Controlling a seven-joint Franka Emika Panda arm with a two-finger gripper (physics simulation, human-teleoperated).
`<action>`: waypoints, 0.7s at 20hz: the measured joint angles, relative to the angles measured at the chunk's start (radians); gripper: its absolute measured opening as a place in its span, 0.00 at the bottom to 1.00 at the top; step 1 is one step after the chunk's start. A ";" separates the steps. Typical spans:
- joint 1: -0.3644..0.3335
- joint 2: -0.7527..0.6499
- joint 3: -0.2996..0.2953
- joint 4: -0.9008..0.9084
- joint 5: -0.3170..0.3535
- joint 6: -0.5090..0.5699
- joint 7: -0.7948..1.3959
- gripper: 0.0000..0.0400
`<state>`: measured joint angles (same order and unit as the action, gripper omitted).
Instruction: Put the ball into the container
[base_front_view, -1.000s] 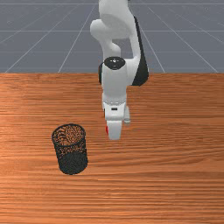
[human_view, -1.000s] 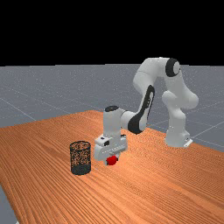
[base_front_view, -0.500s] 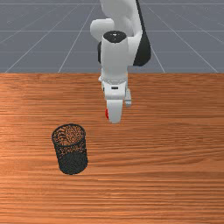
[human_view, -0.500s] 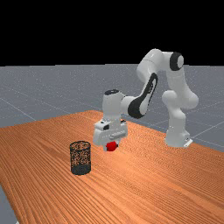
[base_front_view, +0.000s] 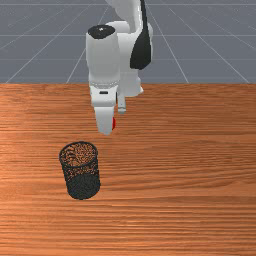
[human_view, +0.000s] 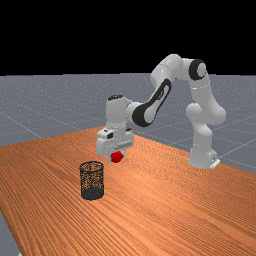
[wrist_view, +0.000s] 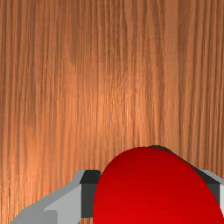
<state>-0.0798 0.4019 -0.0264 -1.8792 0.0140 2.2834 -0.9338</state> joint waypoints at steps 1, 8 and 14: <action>-0.014 0.003 -0.004 0.004 0.001 -0.002 -0.020 0.70; -0.054 0.042 -0.046 0.059 -0.034 -0.015 -0.050 0.70; -0.067 0.192 -0.026 0.310 0.006 -0.137 -0.067 0.70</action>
<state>-0.1470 0.5943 -0.0520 -1.5693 0.0198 2.1463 -1.0009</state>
